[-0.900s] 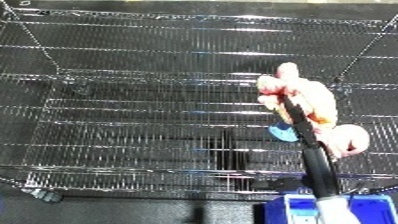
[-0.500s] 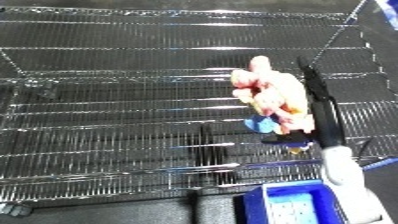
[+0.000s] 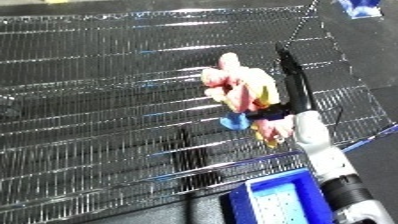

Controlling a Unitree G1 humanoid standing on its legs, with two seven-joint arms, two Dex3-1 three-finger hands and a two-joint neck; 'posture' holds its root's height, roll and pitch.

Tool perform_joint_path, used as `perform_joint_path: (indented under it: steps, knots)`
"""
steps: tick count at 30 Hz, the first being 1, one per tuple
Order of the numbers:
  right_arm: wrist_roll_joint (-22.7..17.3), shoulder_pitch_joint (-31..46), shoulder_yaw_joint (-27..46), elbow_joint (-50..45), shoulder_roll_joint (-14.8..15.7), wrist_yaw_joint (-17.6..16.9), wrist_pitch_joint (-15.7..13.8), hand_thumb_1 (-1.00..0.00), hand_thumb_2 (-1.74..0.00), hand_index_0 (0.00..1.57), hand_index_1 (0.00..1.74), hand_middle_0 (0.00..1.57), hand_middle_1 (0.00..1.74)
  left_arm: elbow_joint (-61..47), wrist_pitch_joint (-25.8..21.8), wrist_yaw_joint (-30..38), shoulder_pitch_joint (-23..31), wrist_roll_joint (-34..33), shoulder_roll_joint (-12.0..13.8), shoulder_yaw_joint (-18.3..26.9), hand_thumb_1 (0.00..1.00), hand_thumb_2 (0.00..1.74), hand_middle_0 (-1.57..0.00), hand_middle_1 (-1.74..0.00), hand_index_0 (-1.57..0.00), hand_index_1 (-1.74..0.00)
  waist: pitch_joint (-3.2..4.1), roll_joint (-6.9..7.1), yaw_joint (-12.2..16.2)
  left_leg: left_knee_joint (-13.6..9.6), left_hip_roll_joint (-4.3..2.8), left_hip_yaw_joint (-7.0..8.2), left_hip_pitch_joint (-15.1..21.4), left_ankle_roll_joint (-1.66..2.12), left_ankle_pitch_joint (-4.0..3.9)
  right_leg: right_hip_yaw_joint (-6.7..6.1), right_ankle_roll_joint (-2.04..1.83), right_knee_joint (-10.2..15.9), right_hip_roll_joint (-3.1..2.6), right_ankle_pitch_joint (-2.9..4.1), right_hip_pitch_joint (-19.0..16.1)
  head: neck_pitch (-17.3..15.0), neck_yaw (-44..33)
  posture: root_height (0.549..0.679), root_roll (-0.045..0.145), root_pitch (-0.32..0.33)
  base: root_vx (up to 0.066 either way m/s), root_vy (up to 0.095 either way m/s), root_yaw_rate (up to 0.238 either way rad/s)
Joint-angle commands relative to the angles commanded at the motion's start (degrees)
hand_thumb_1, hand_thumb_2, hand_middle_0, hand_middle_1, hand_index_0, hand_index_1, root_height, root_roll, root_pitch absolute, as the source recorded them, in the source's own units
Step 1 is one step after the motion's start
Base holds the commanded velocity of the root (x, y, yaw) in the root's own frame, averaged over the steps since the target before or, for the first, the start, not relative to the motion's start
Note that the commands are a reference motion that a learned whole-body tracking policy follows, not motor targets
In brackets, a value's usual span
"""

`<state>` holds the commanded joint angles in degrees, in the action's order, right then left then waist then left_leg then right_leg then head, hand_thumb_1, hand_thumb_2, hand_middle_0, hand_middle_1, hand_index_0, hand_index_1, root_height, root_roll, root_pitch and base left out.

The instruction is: Pick up the object and place it into the box

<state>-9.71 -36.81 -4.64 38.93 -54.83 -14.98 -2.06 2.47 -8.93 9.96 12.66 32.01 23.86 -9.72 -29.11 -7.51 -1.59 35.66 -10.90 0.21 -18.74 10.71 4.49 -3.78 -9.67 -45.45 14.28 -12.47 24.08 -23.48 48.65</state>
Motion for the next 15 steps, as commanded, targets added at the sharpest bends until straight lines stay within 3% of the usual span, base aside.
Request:
perform_joint_path:
  steps: [8,15]
  knots:
    - [0.85,-14.85,-10.49,15.12,-2.34,2.8,0.1,0.0,0.0,0.0,0.0,0.0,0.0,-0.23,-0.07,-0.55,0.16,1.3,0.56,-1.87,1.0,1.74,-1.57,-1.74,-1.57,-1.74,-0.68,-2.42,-0.42,0.57,0.55,0.0,-3.1,0.36,-0.88,-0.54,0.33,-1.44,0.33,0.31,3.84,4.5,1.84,0.613,0.089,-0.121,-0.022,0.002,0.005]
    - [0.99,-19.32,-14.2,23.23,-2.15,4.52,1.05,0.0,0.0,0.0,0.0,0.0,0.0,-0.38,-0.04,-0.5,1.31,1.92,0.28,-1.97,1.0,1.74,-1.57,-1.74,-1.57,-1.74,-0.68,-3.62,-0.75,1.08,0.65,-0.22,-5.3,0.4,-1.24,-0.59,0.45,-2.0,0.4,0.45,5.88,7.37,2.8,0.611,0.091,-0.101,-0.016,-0.013,0.021]
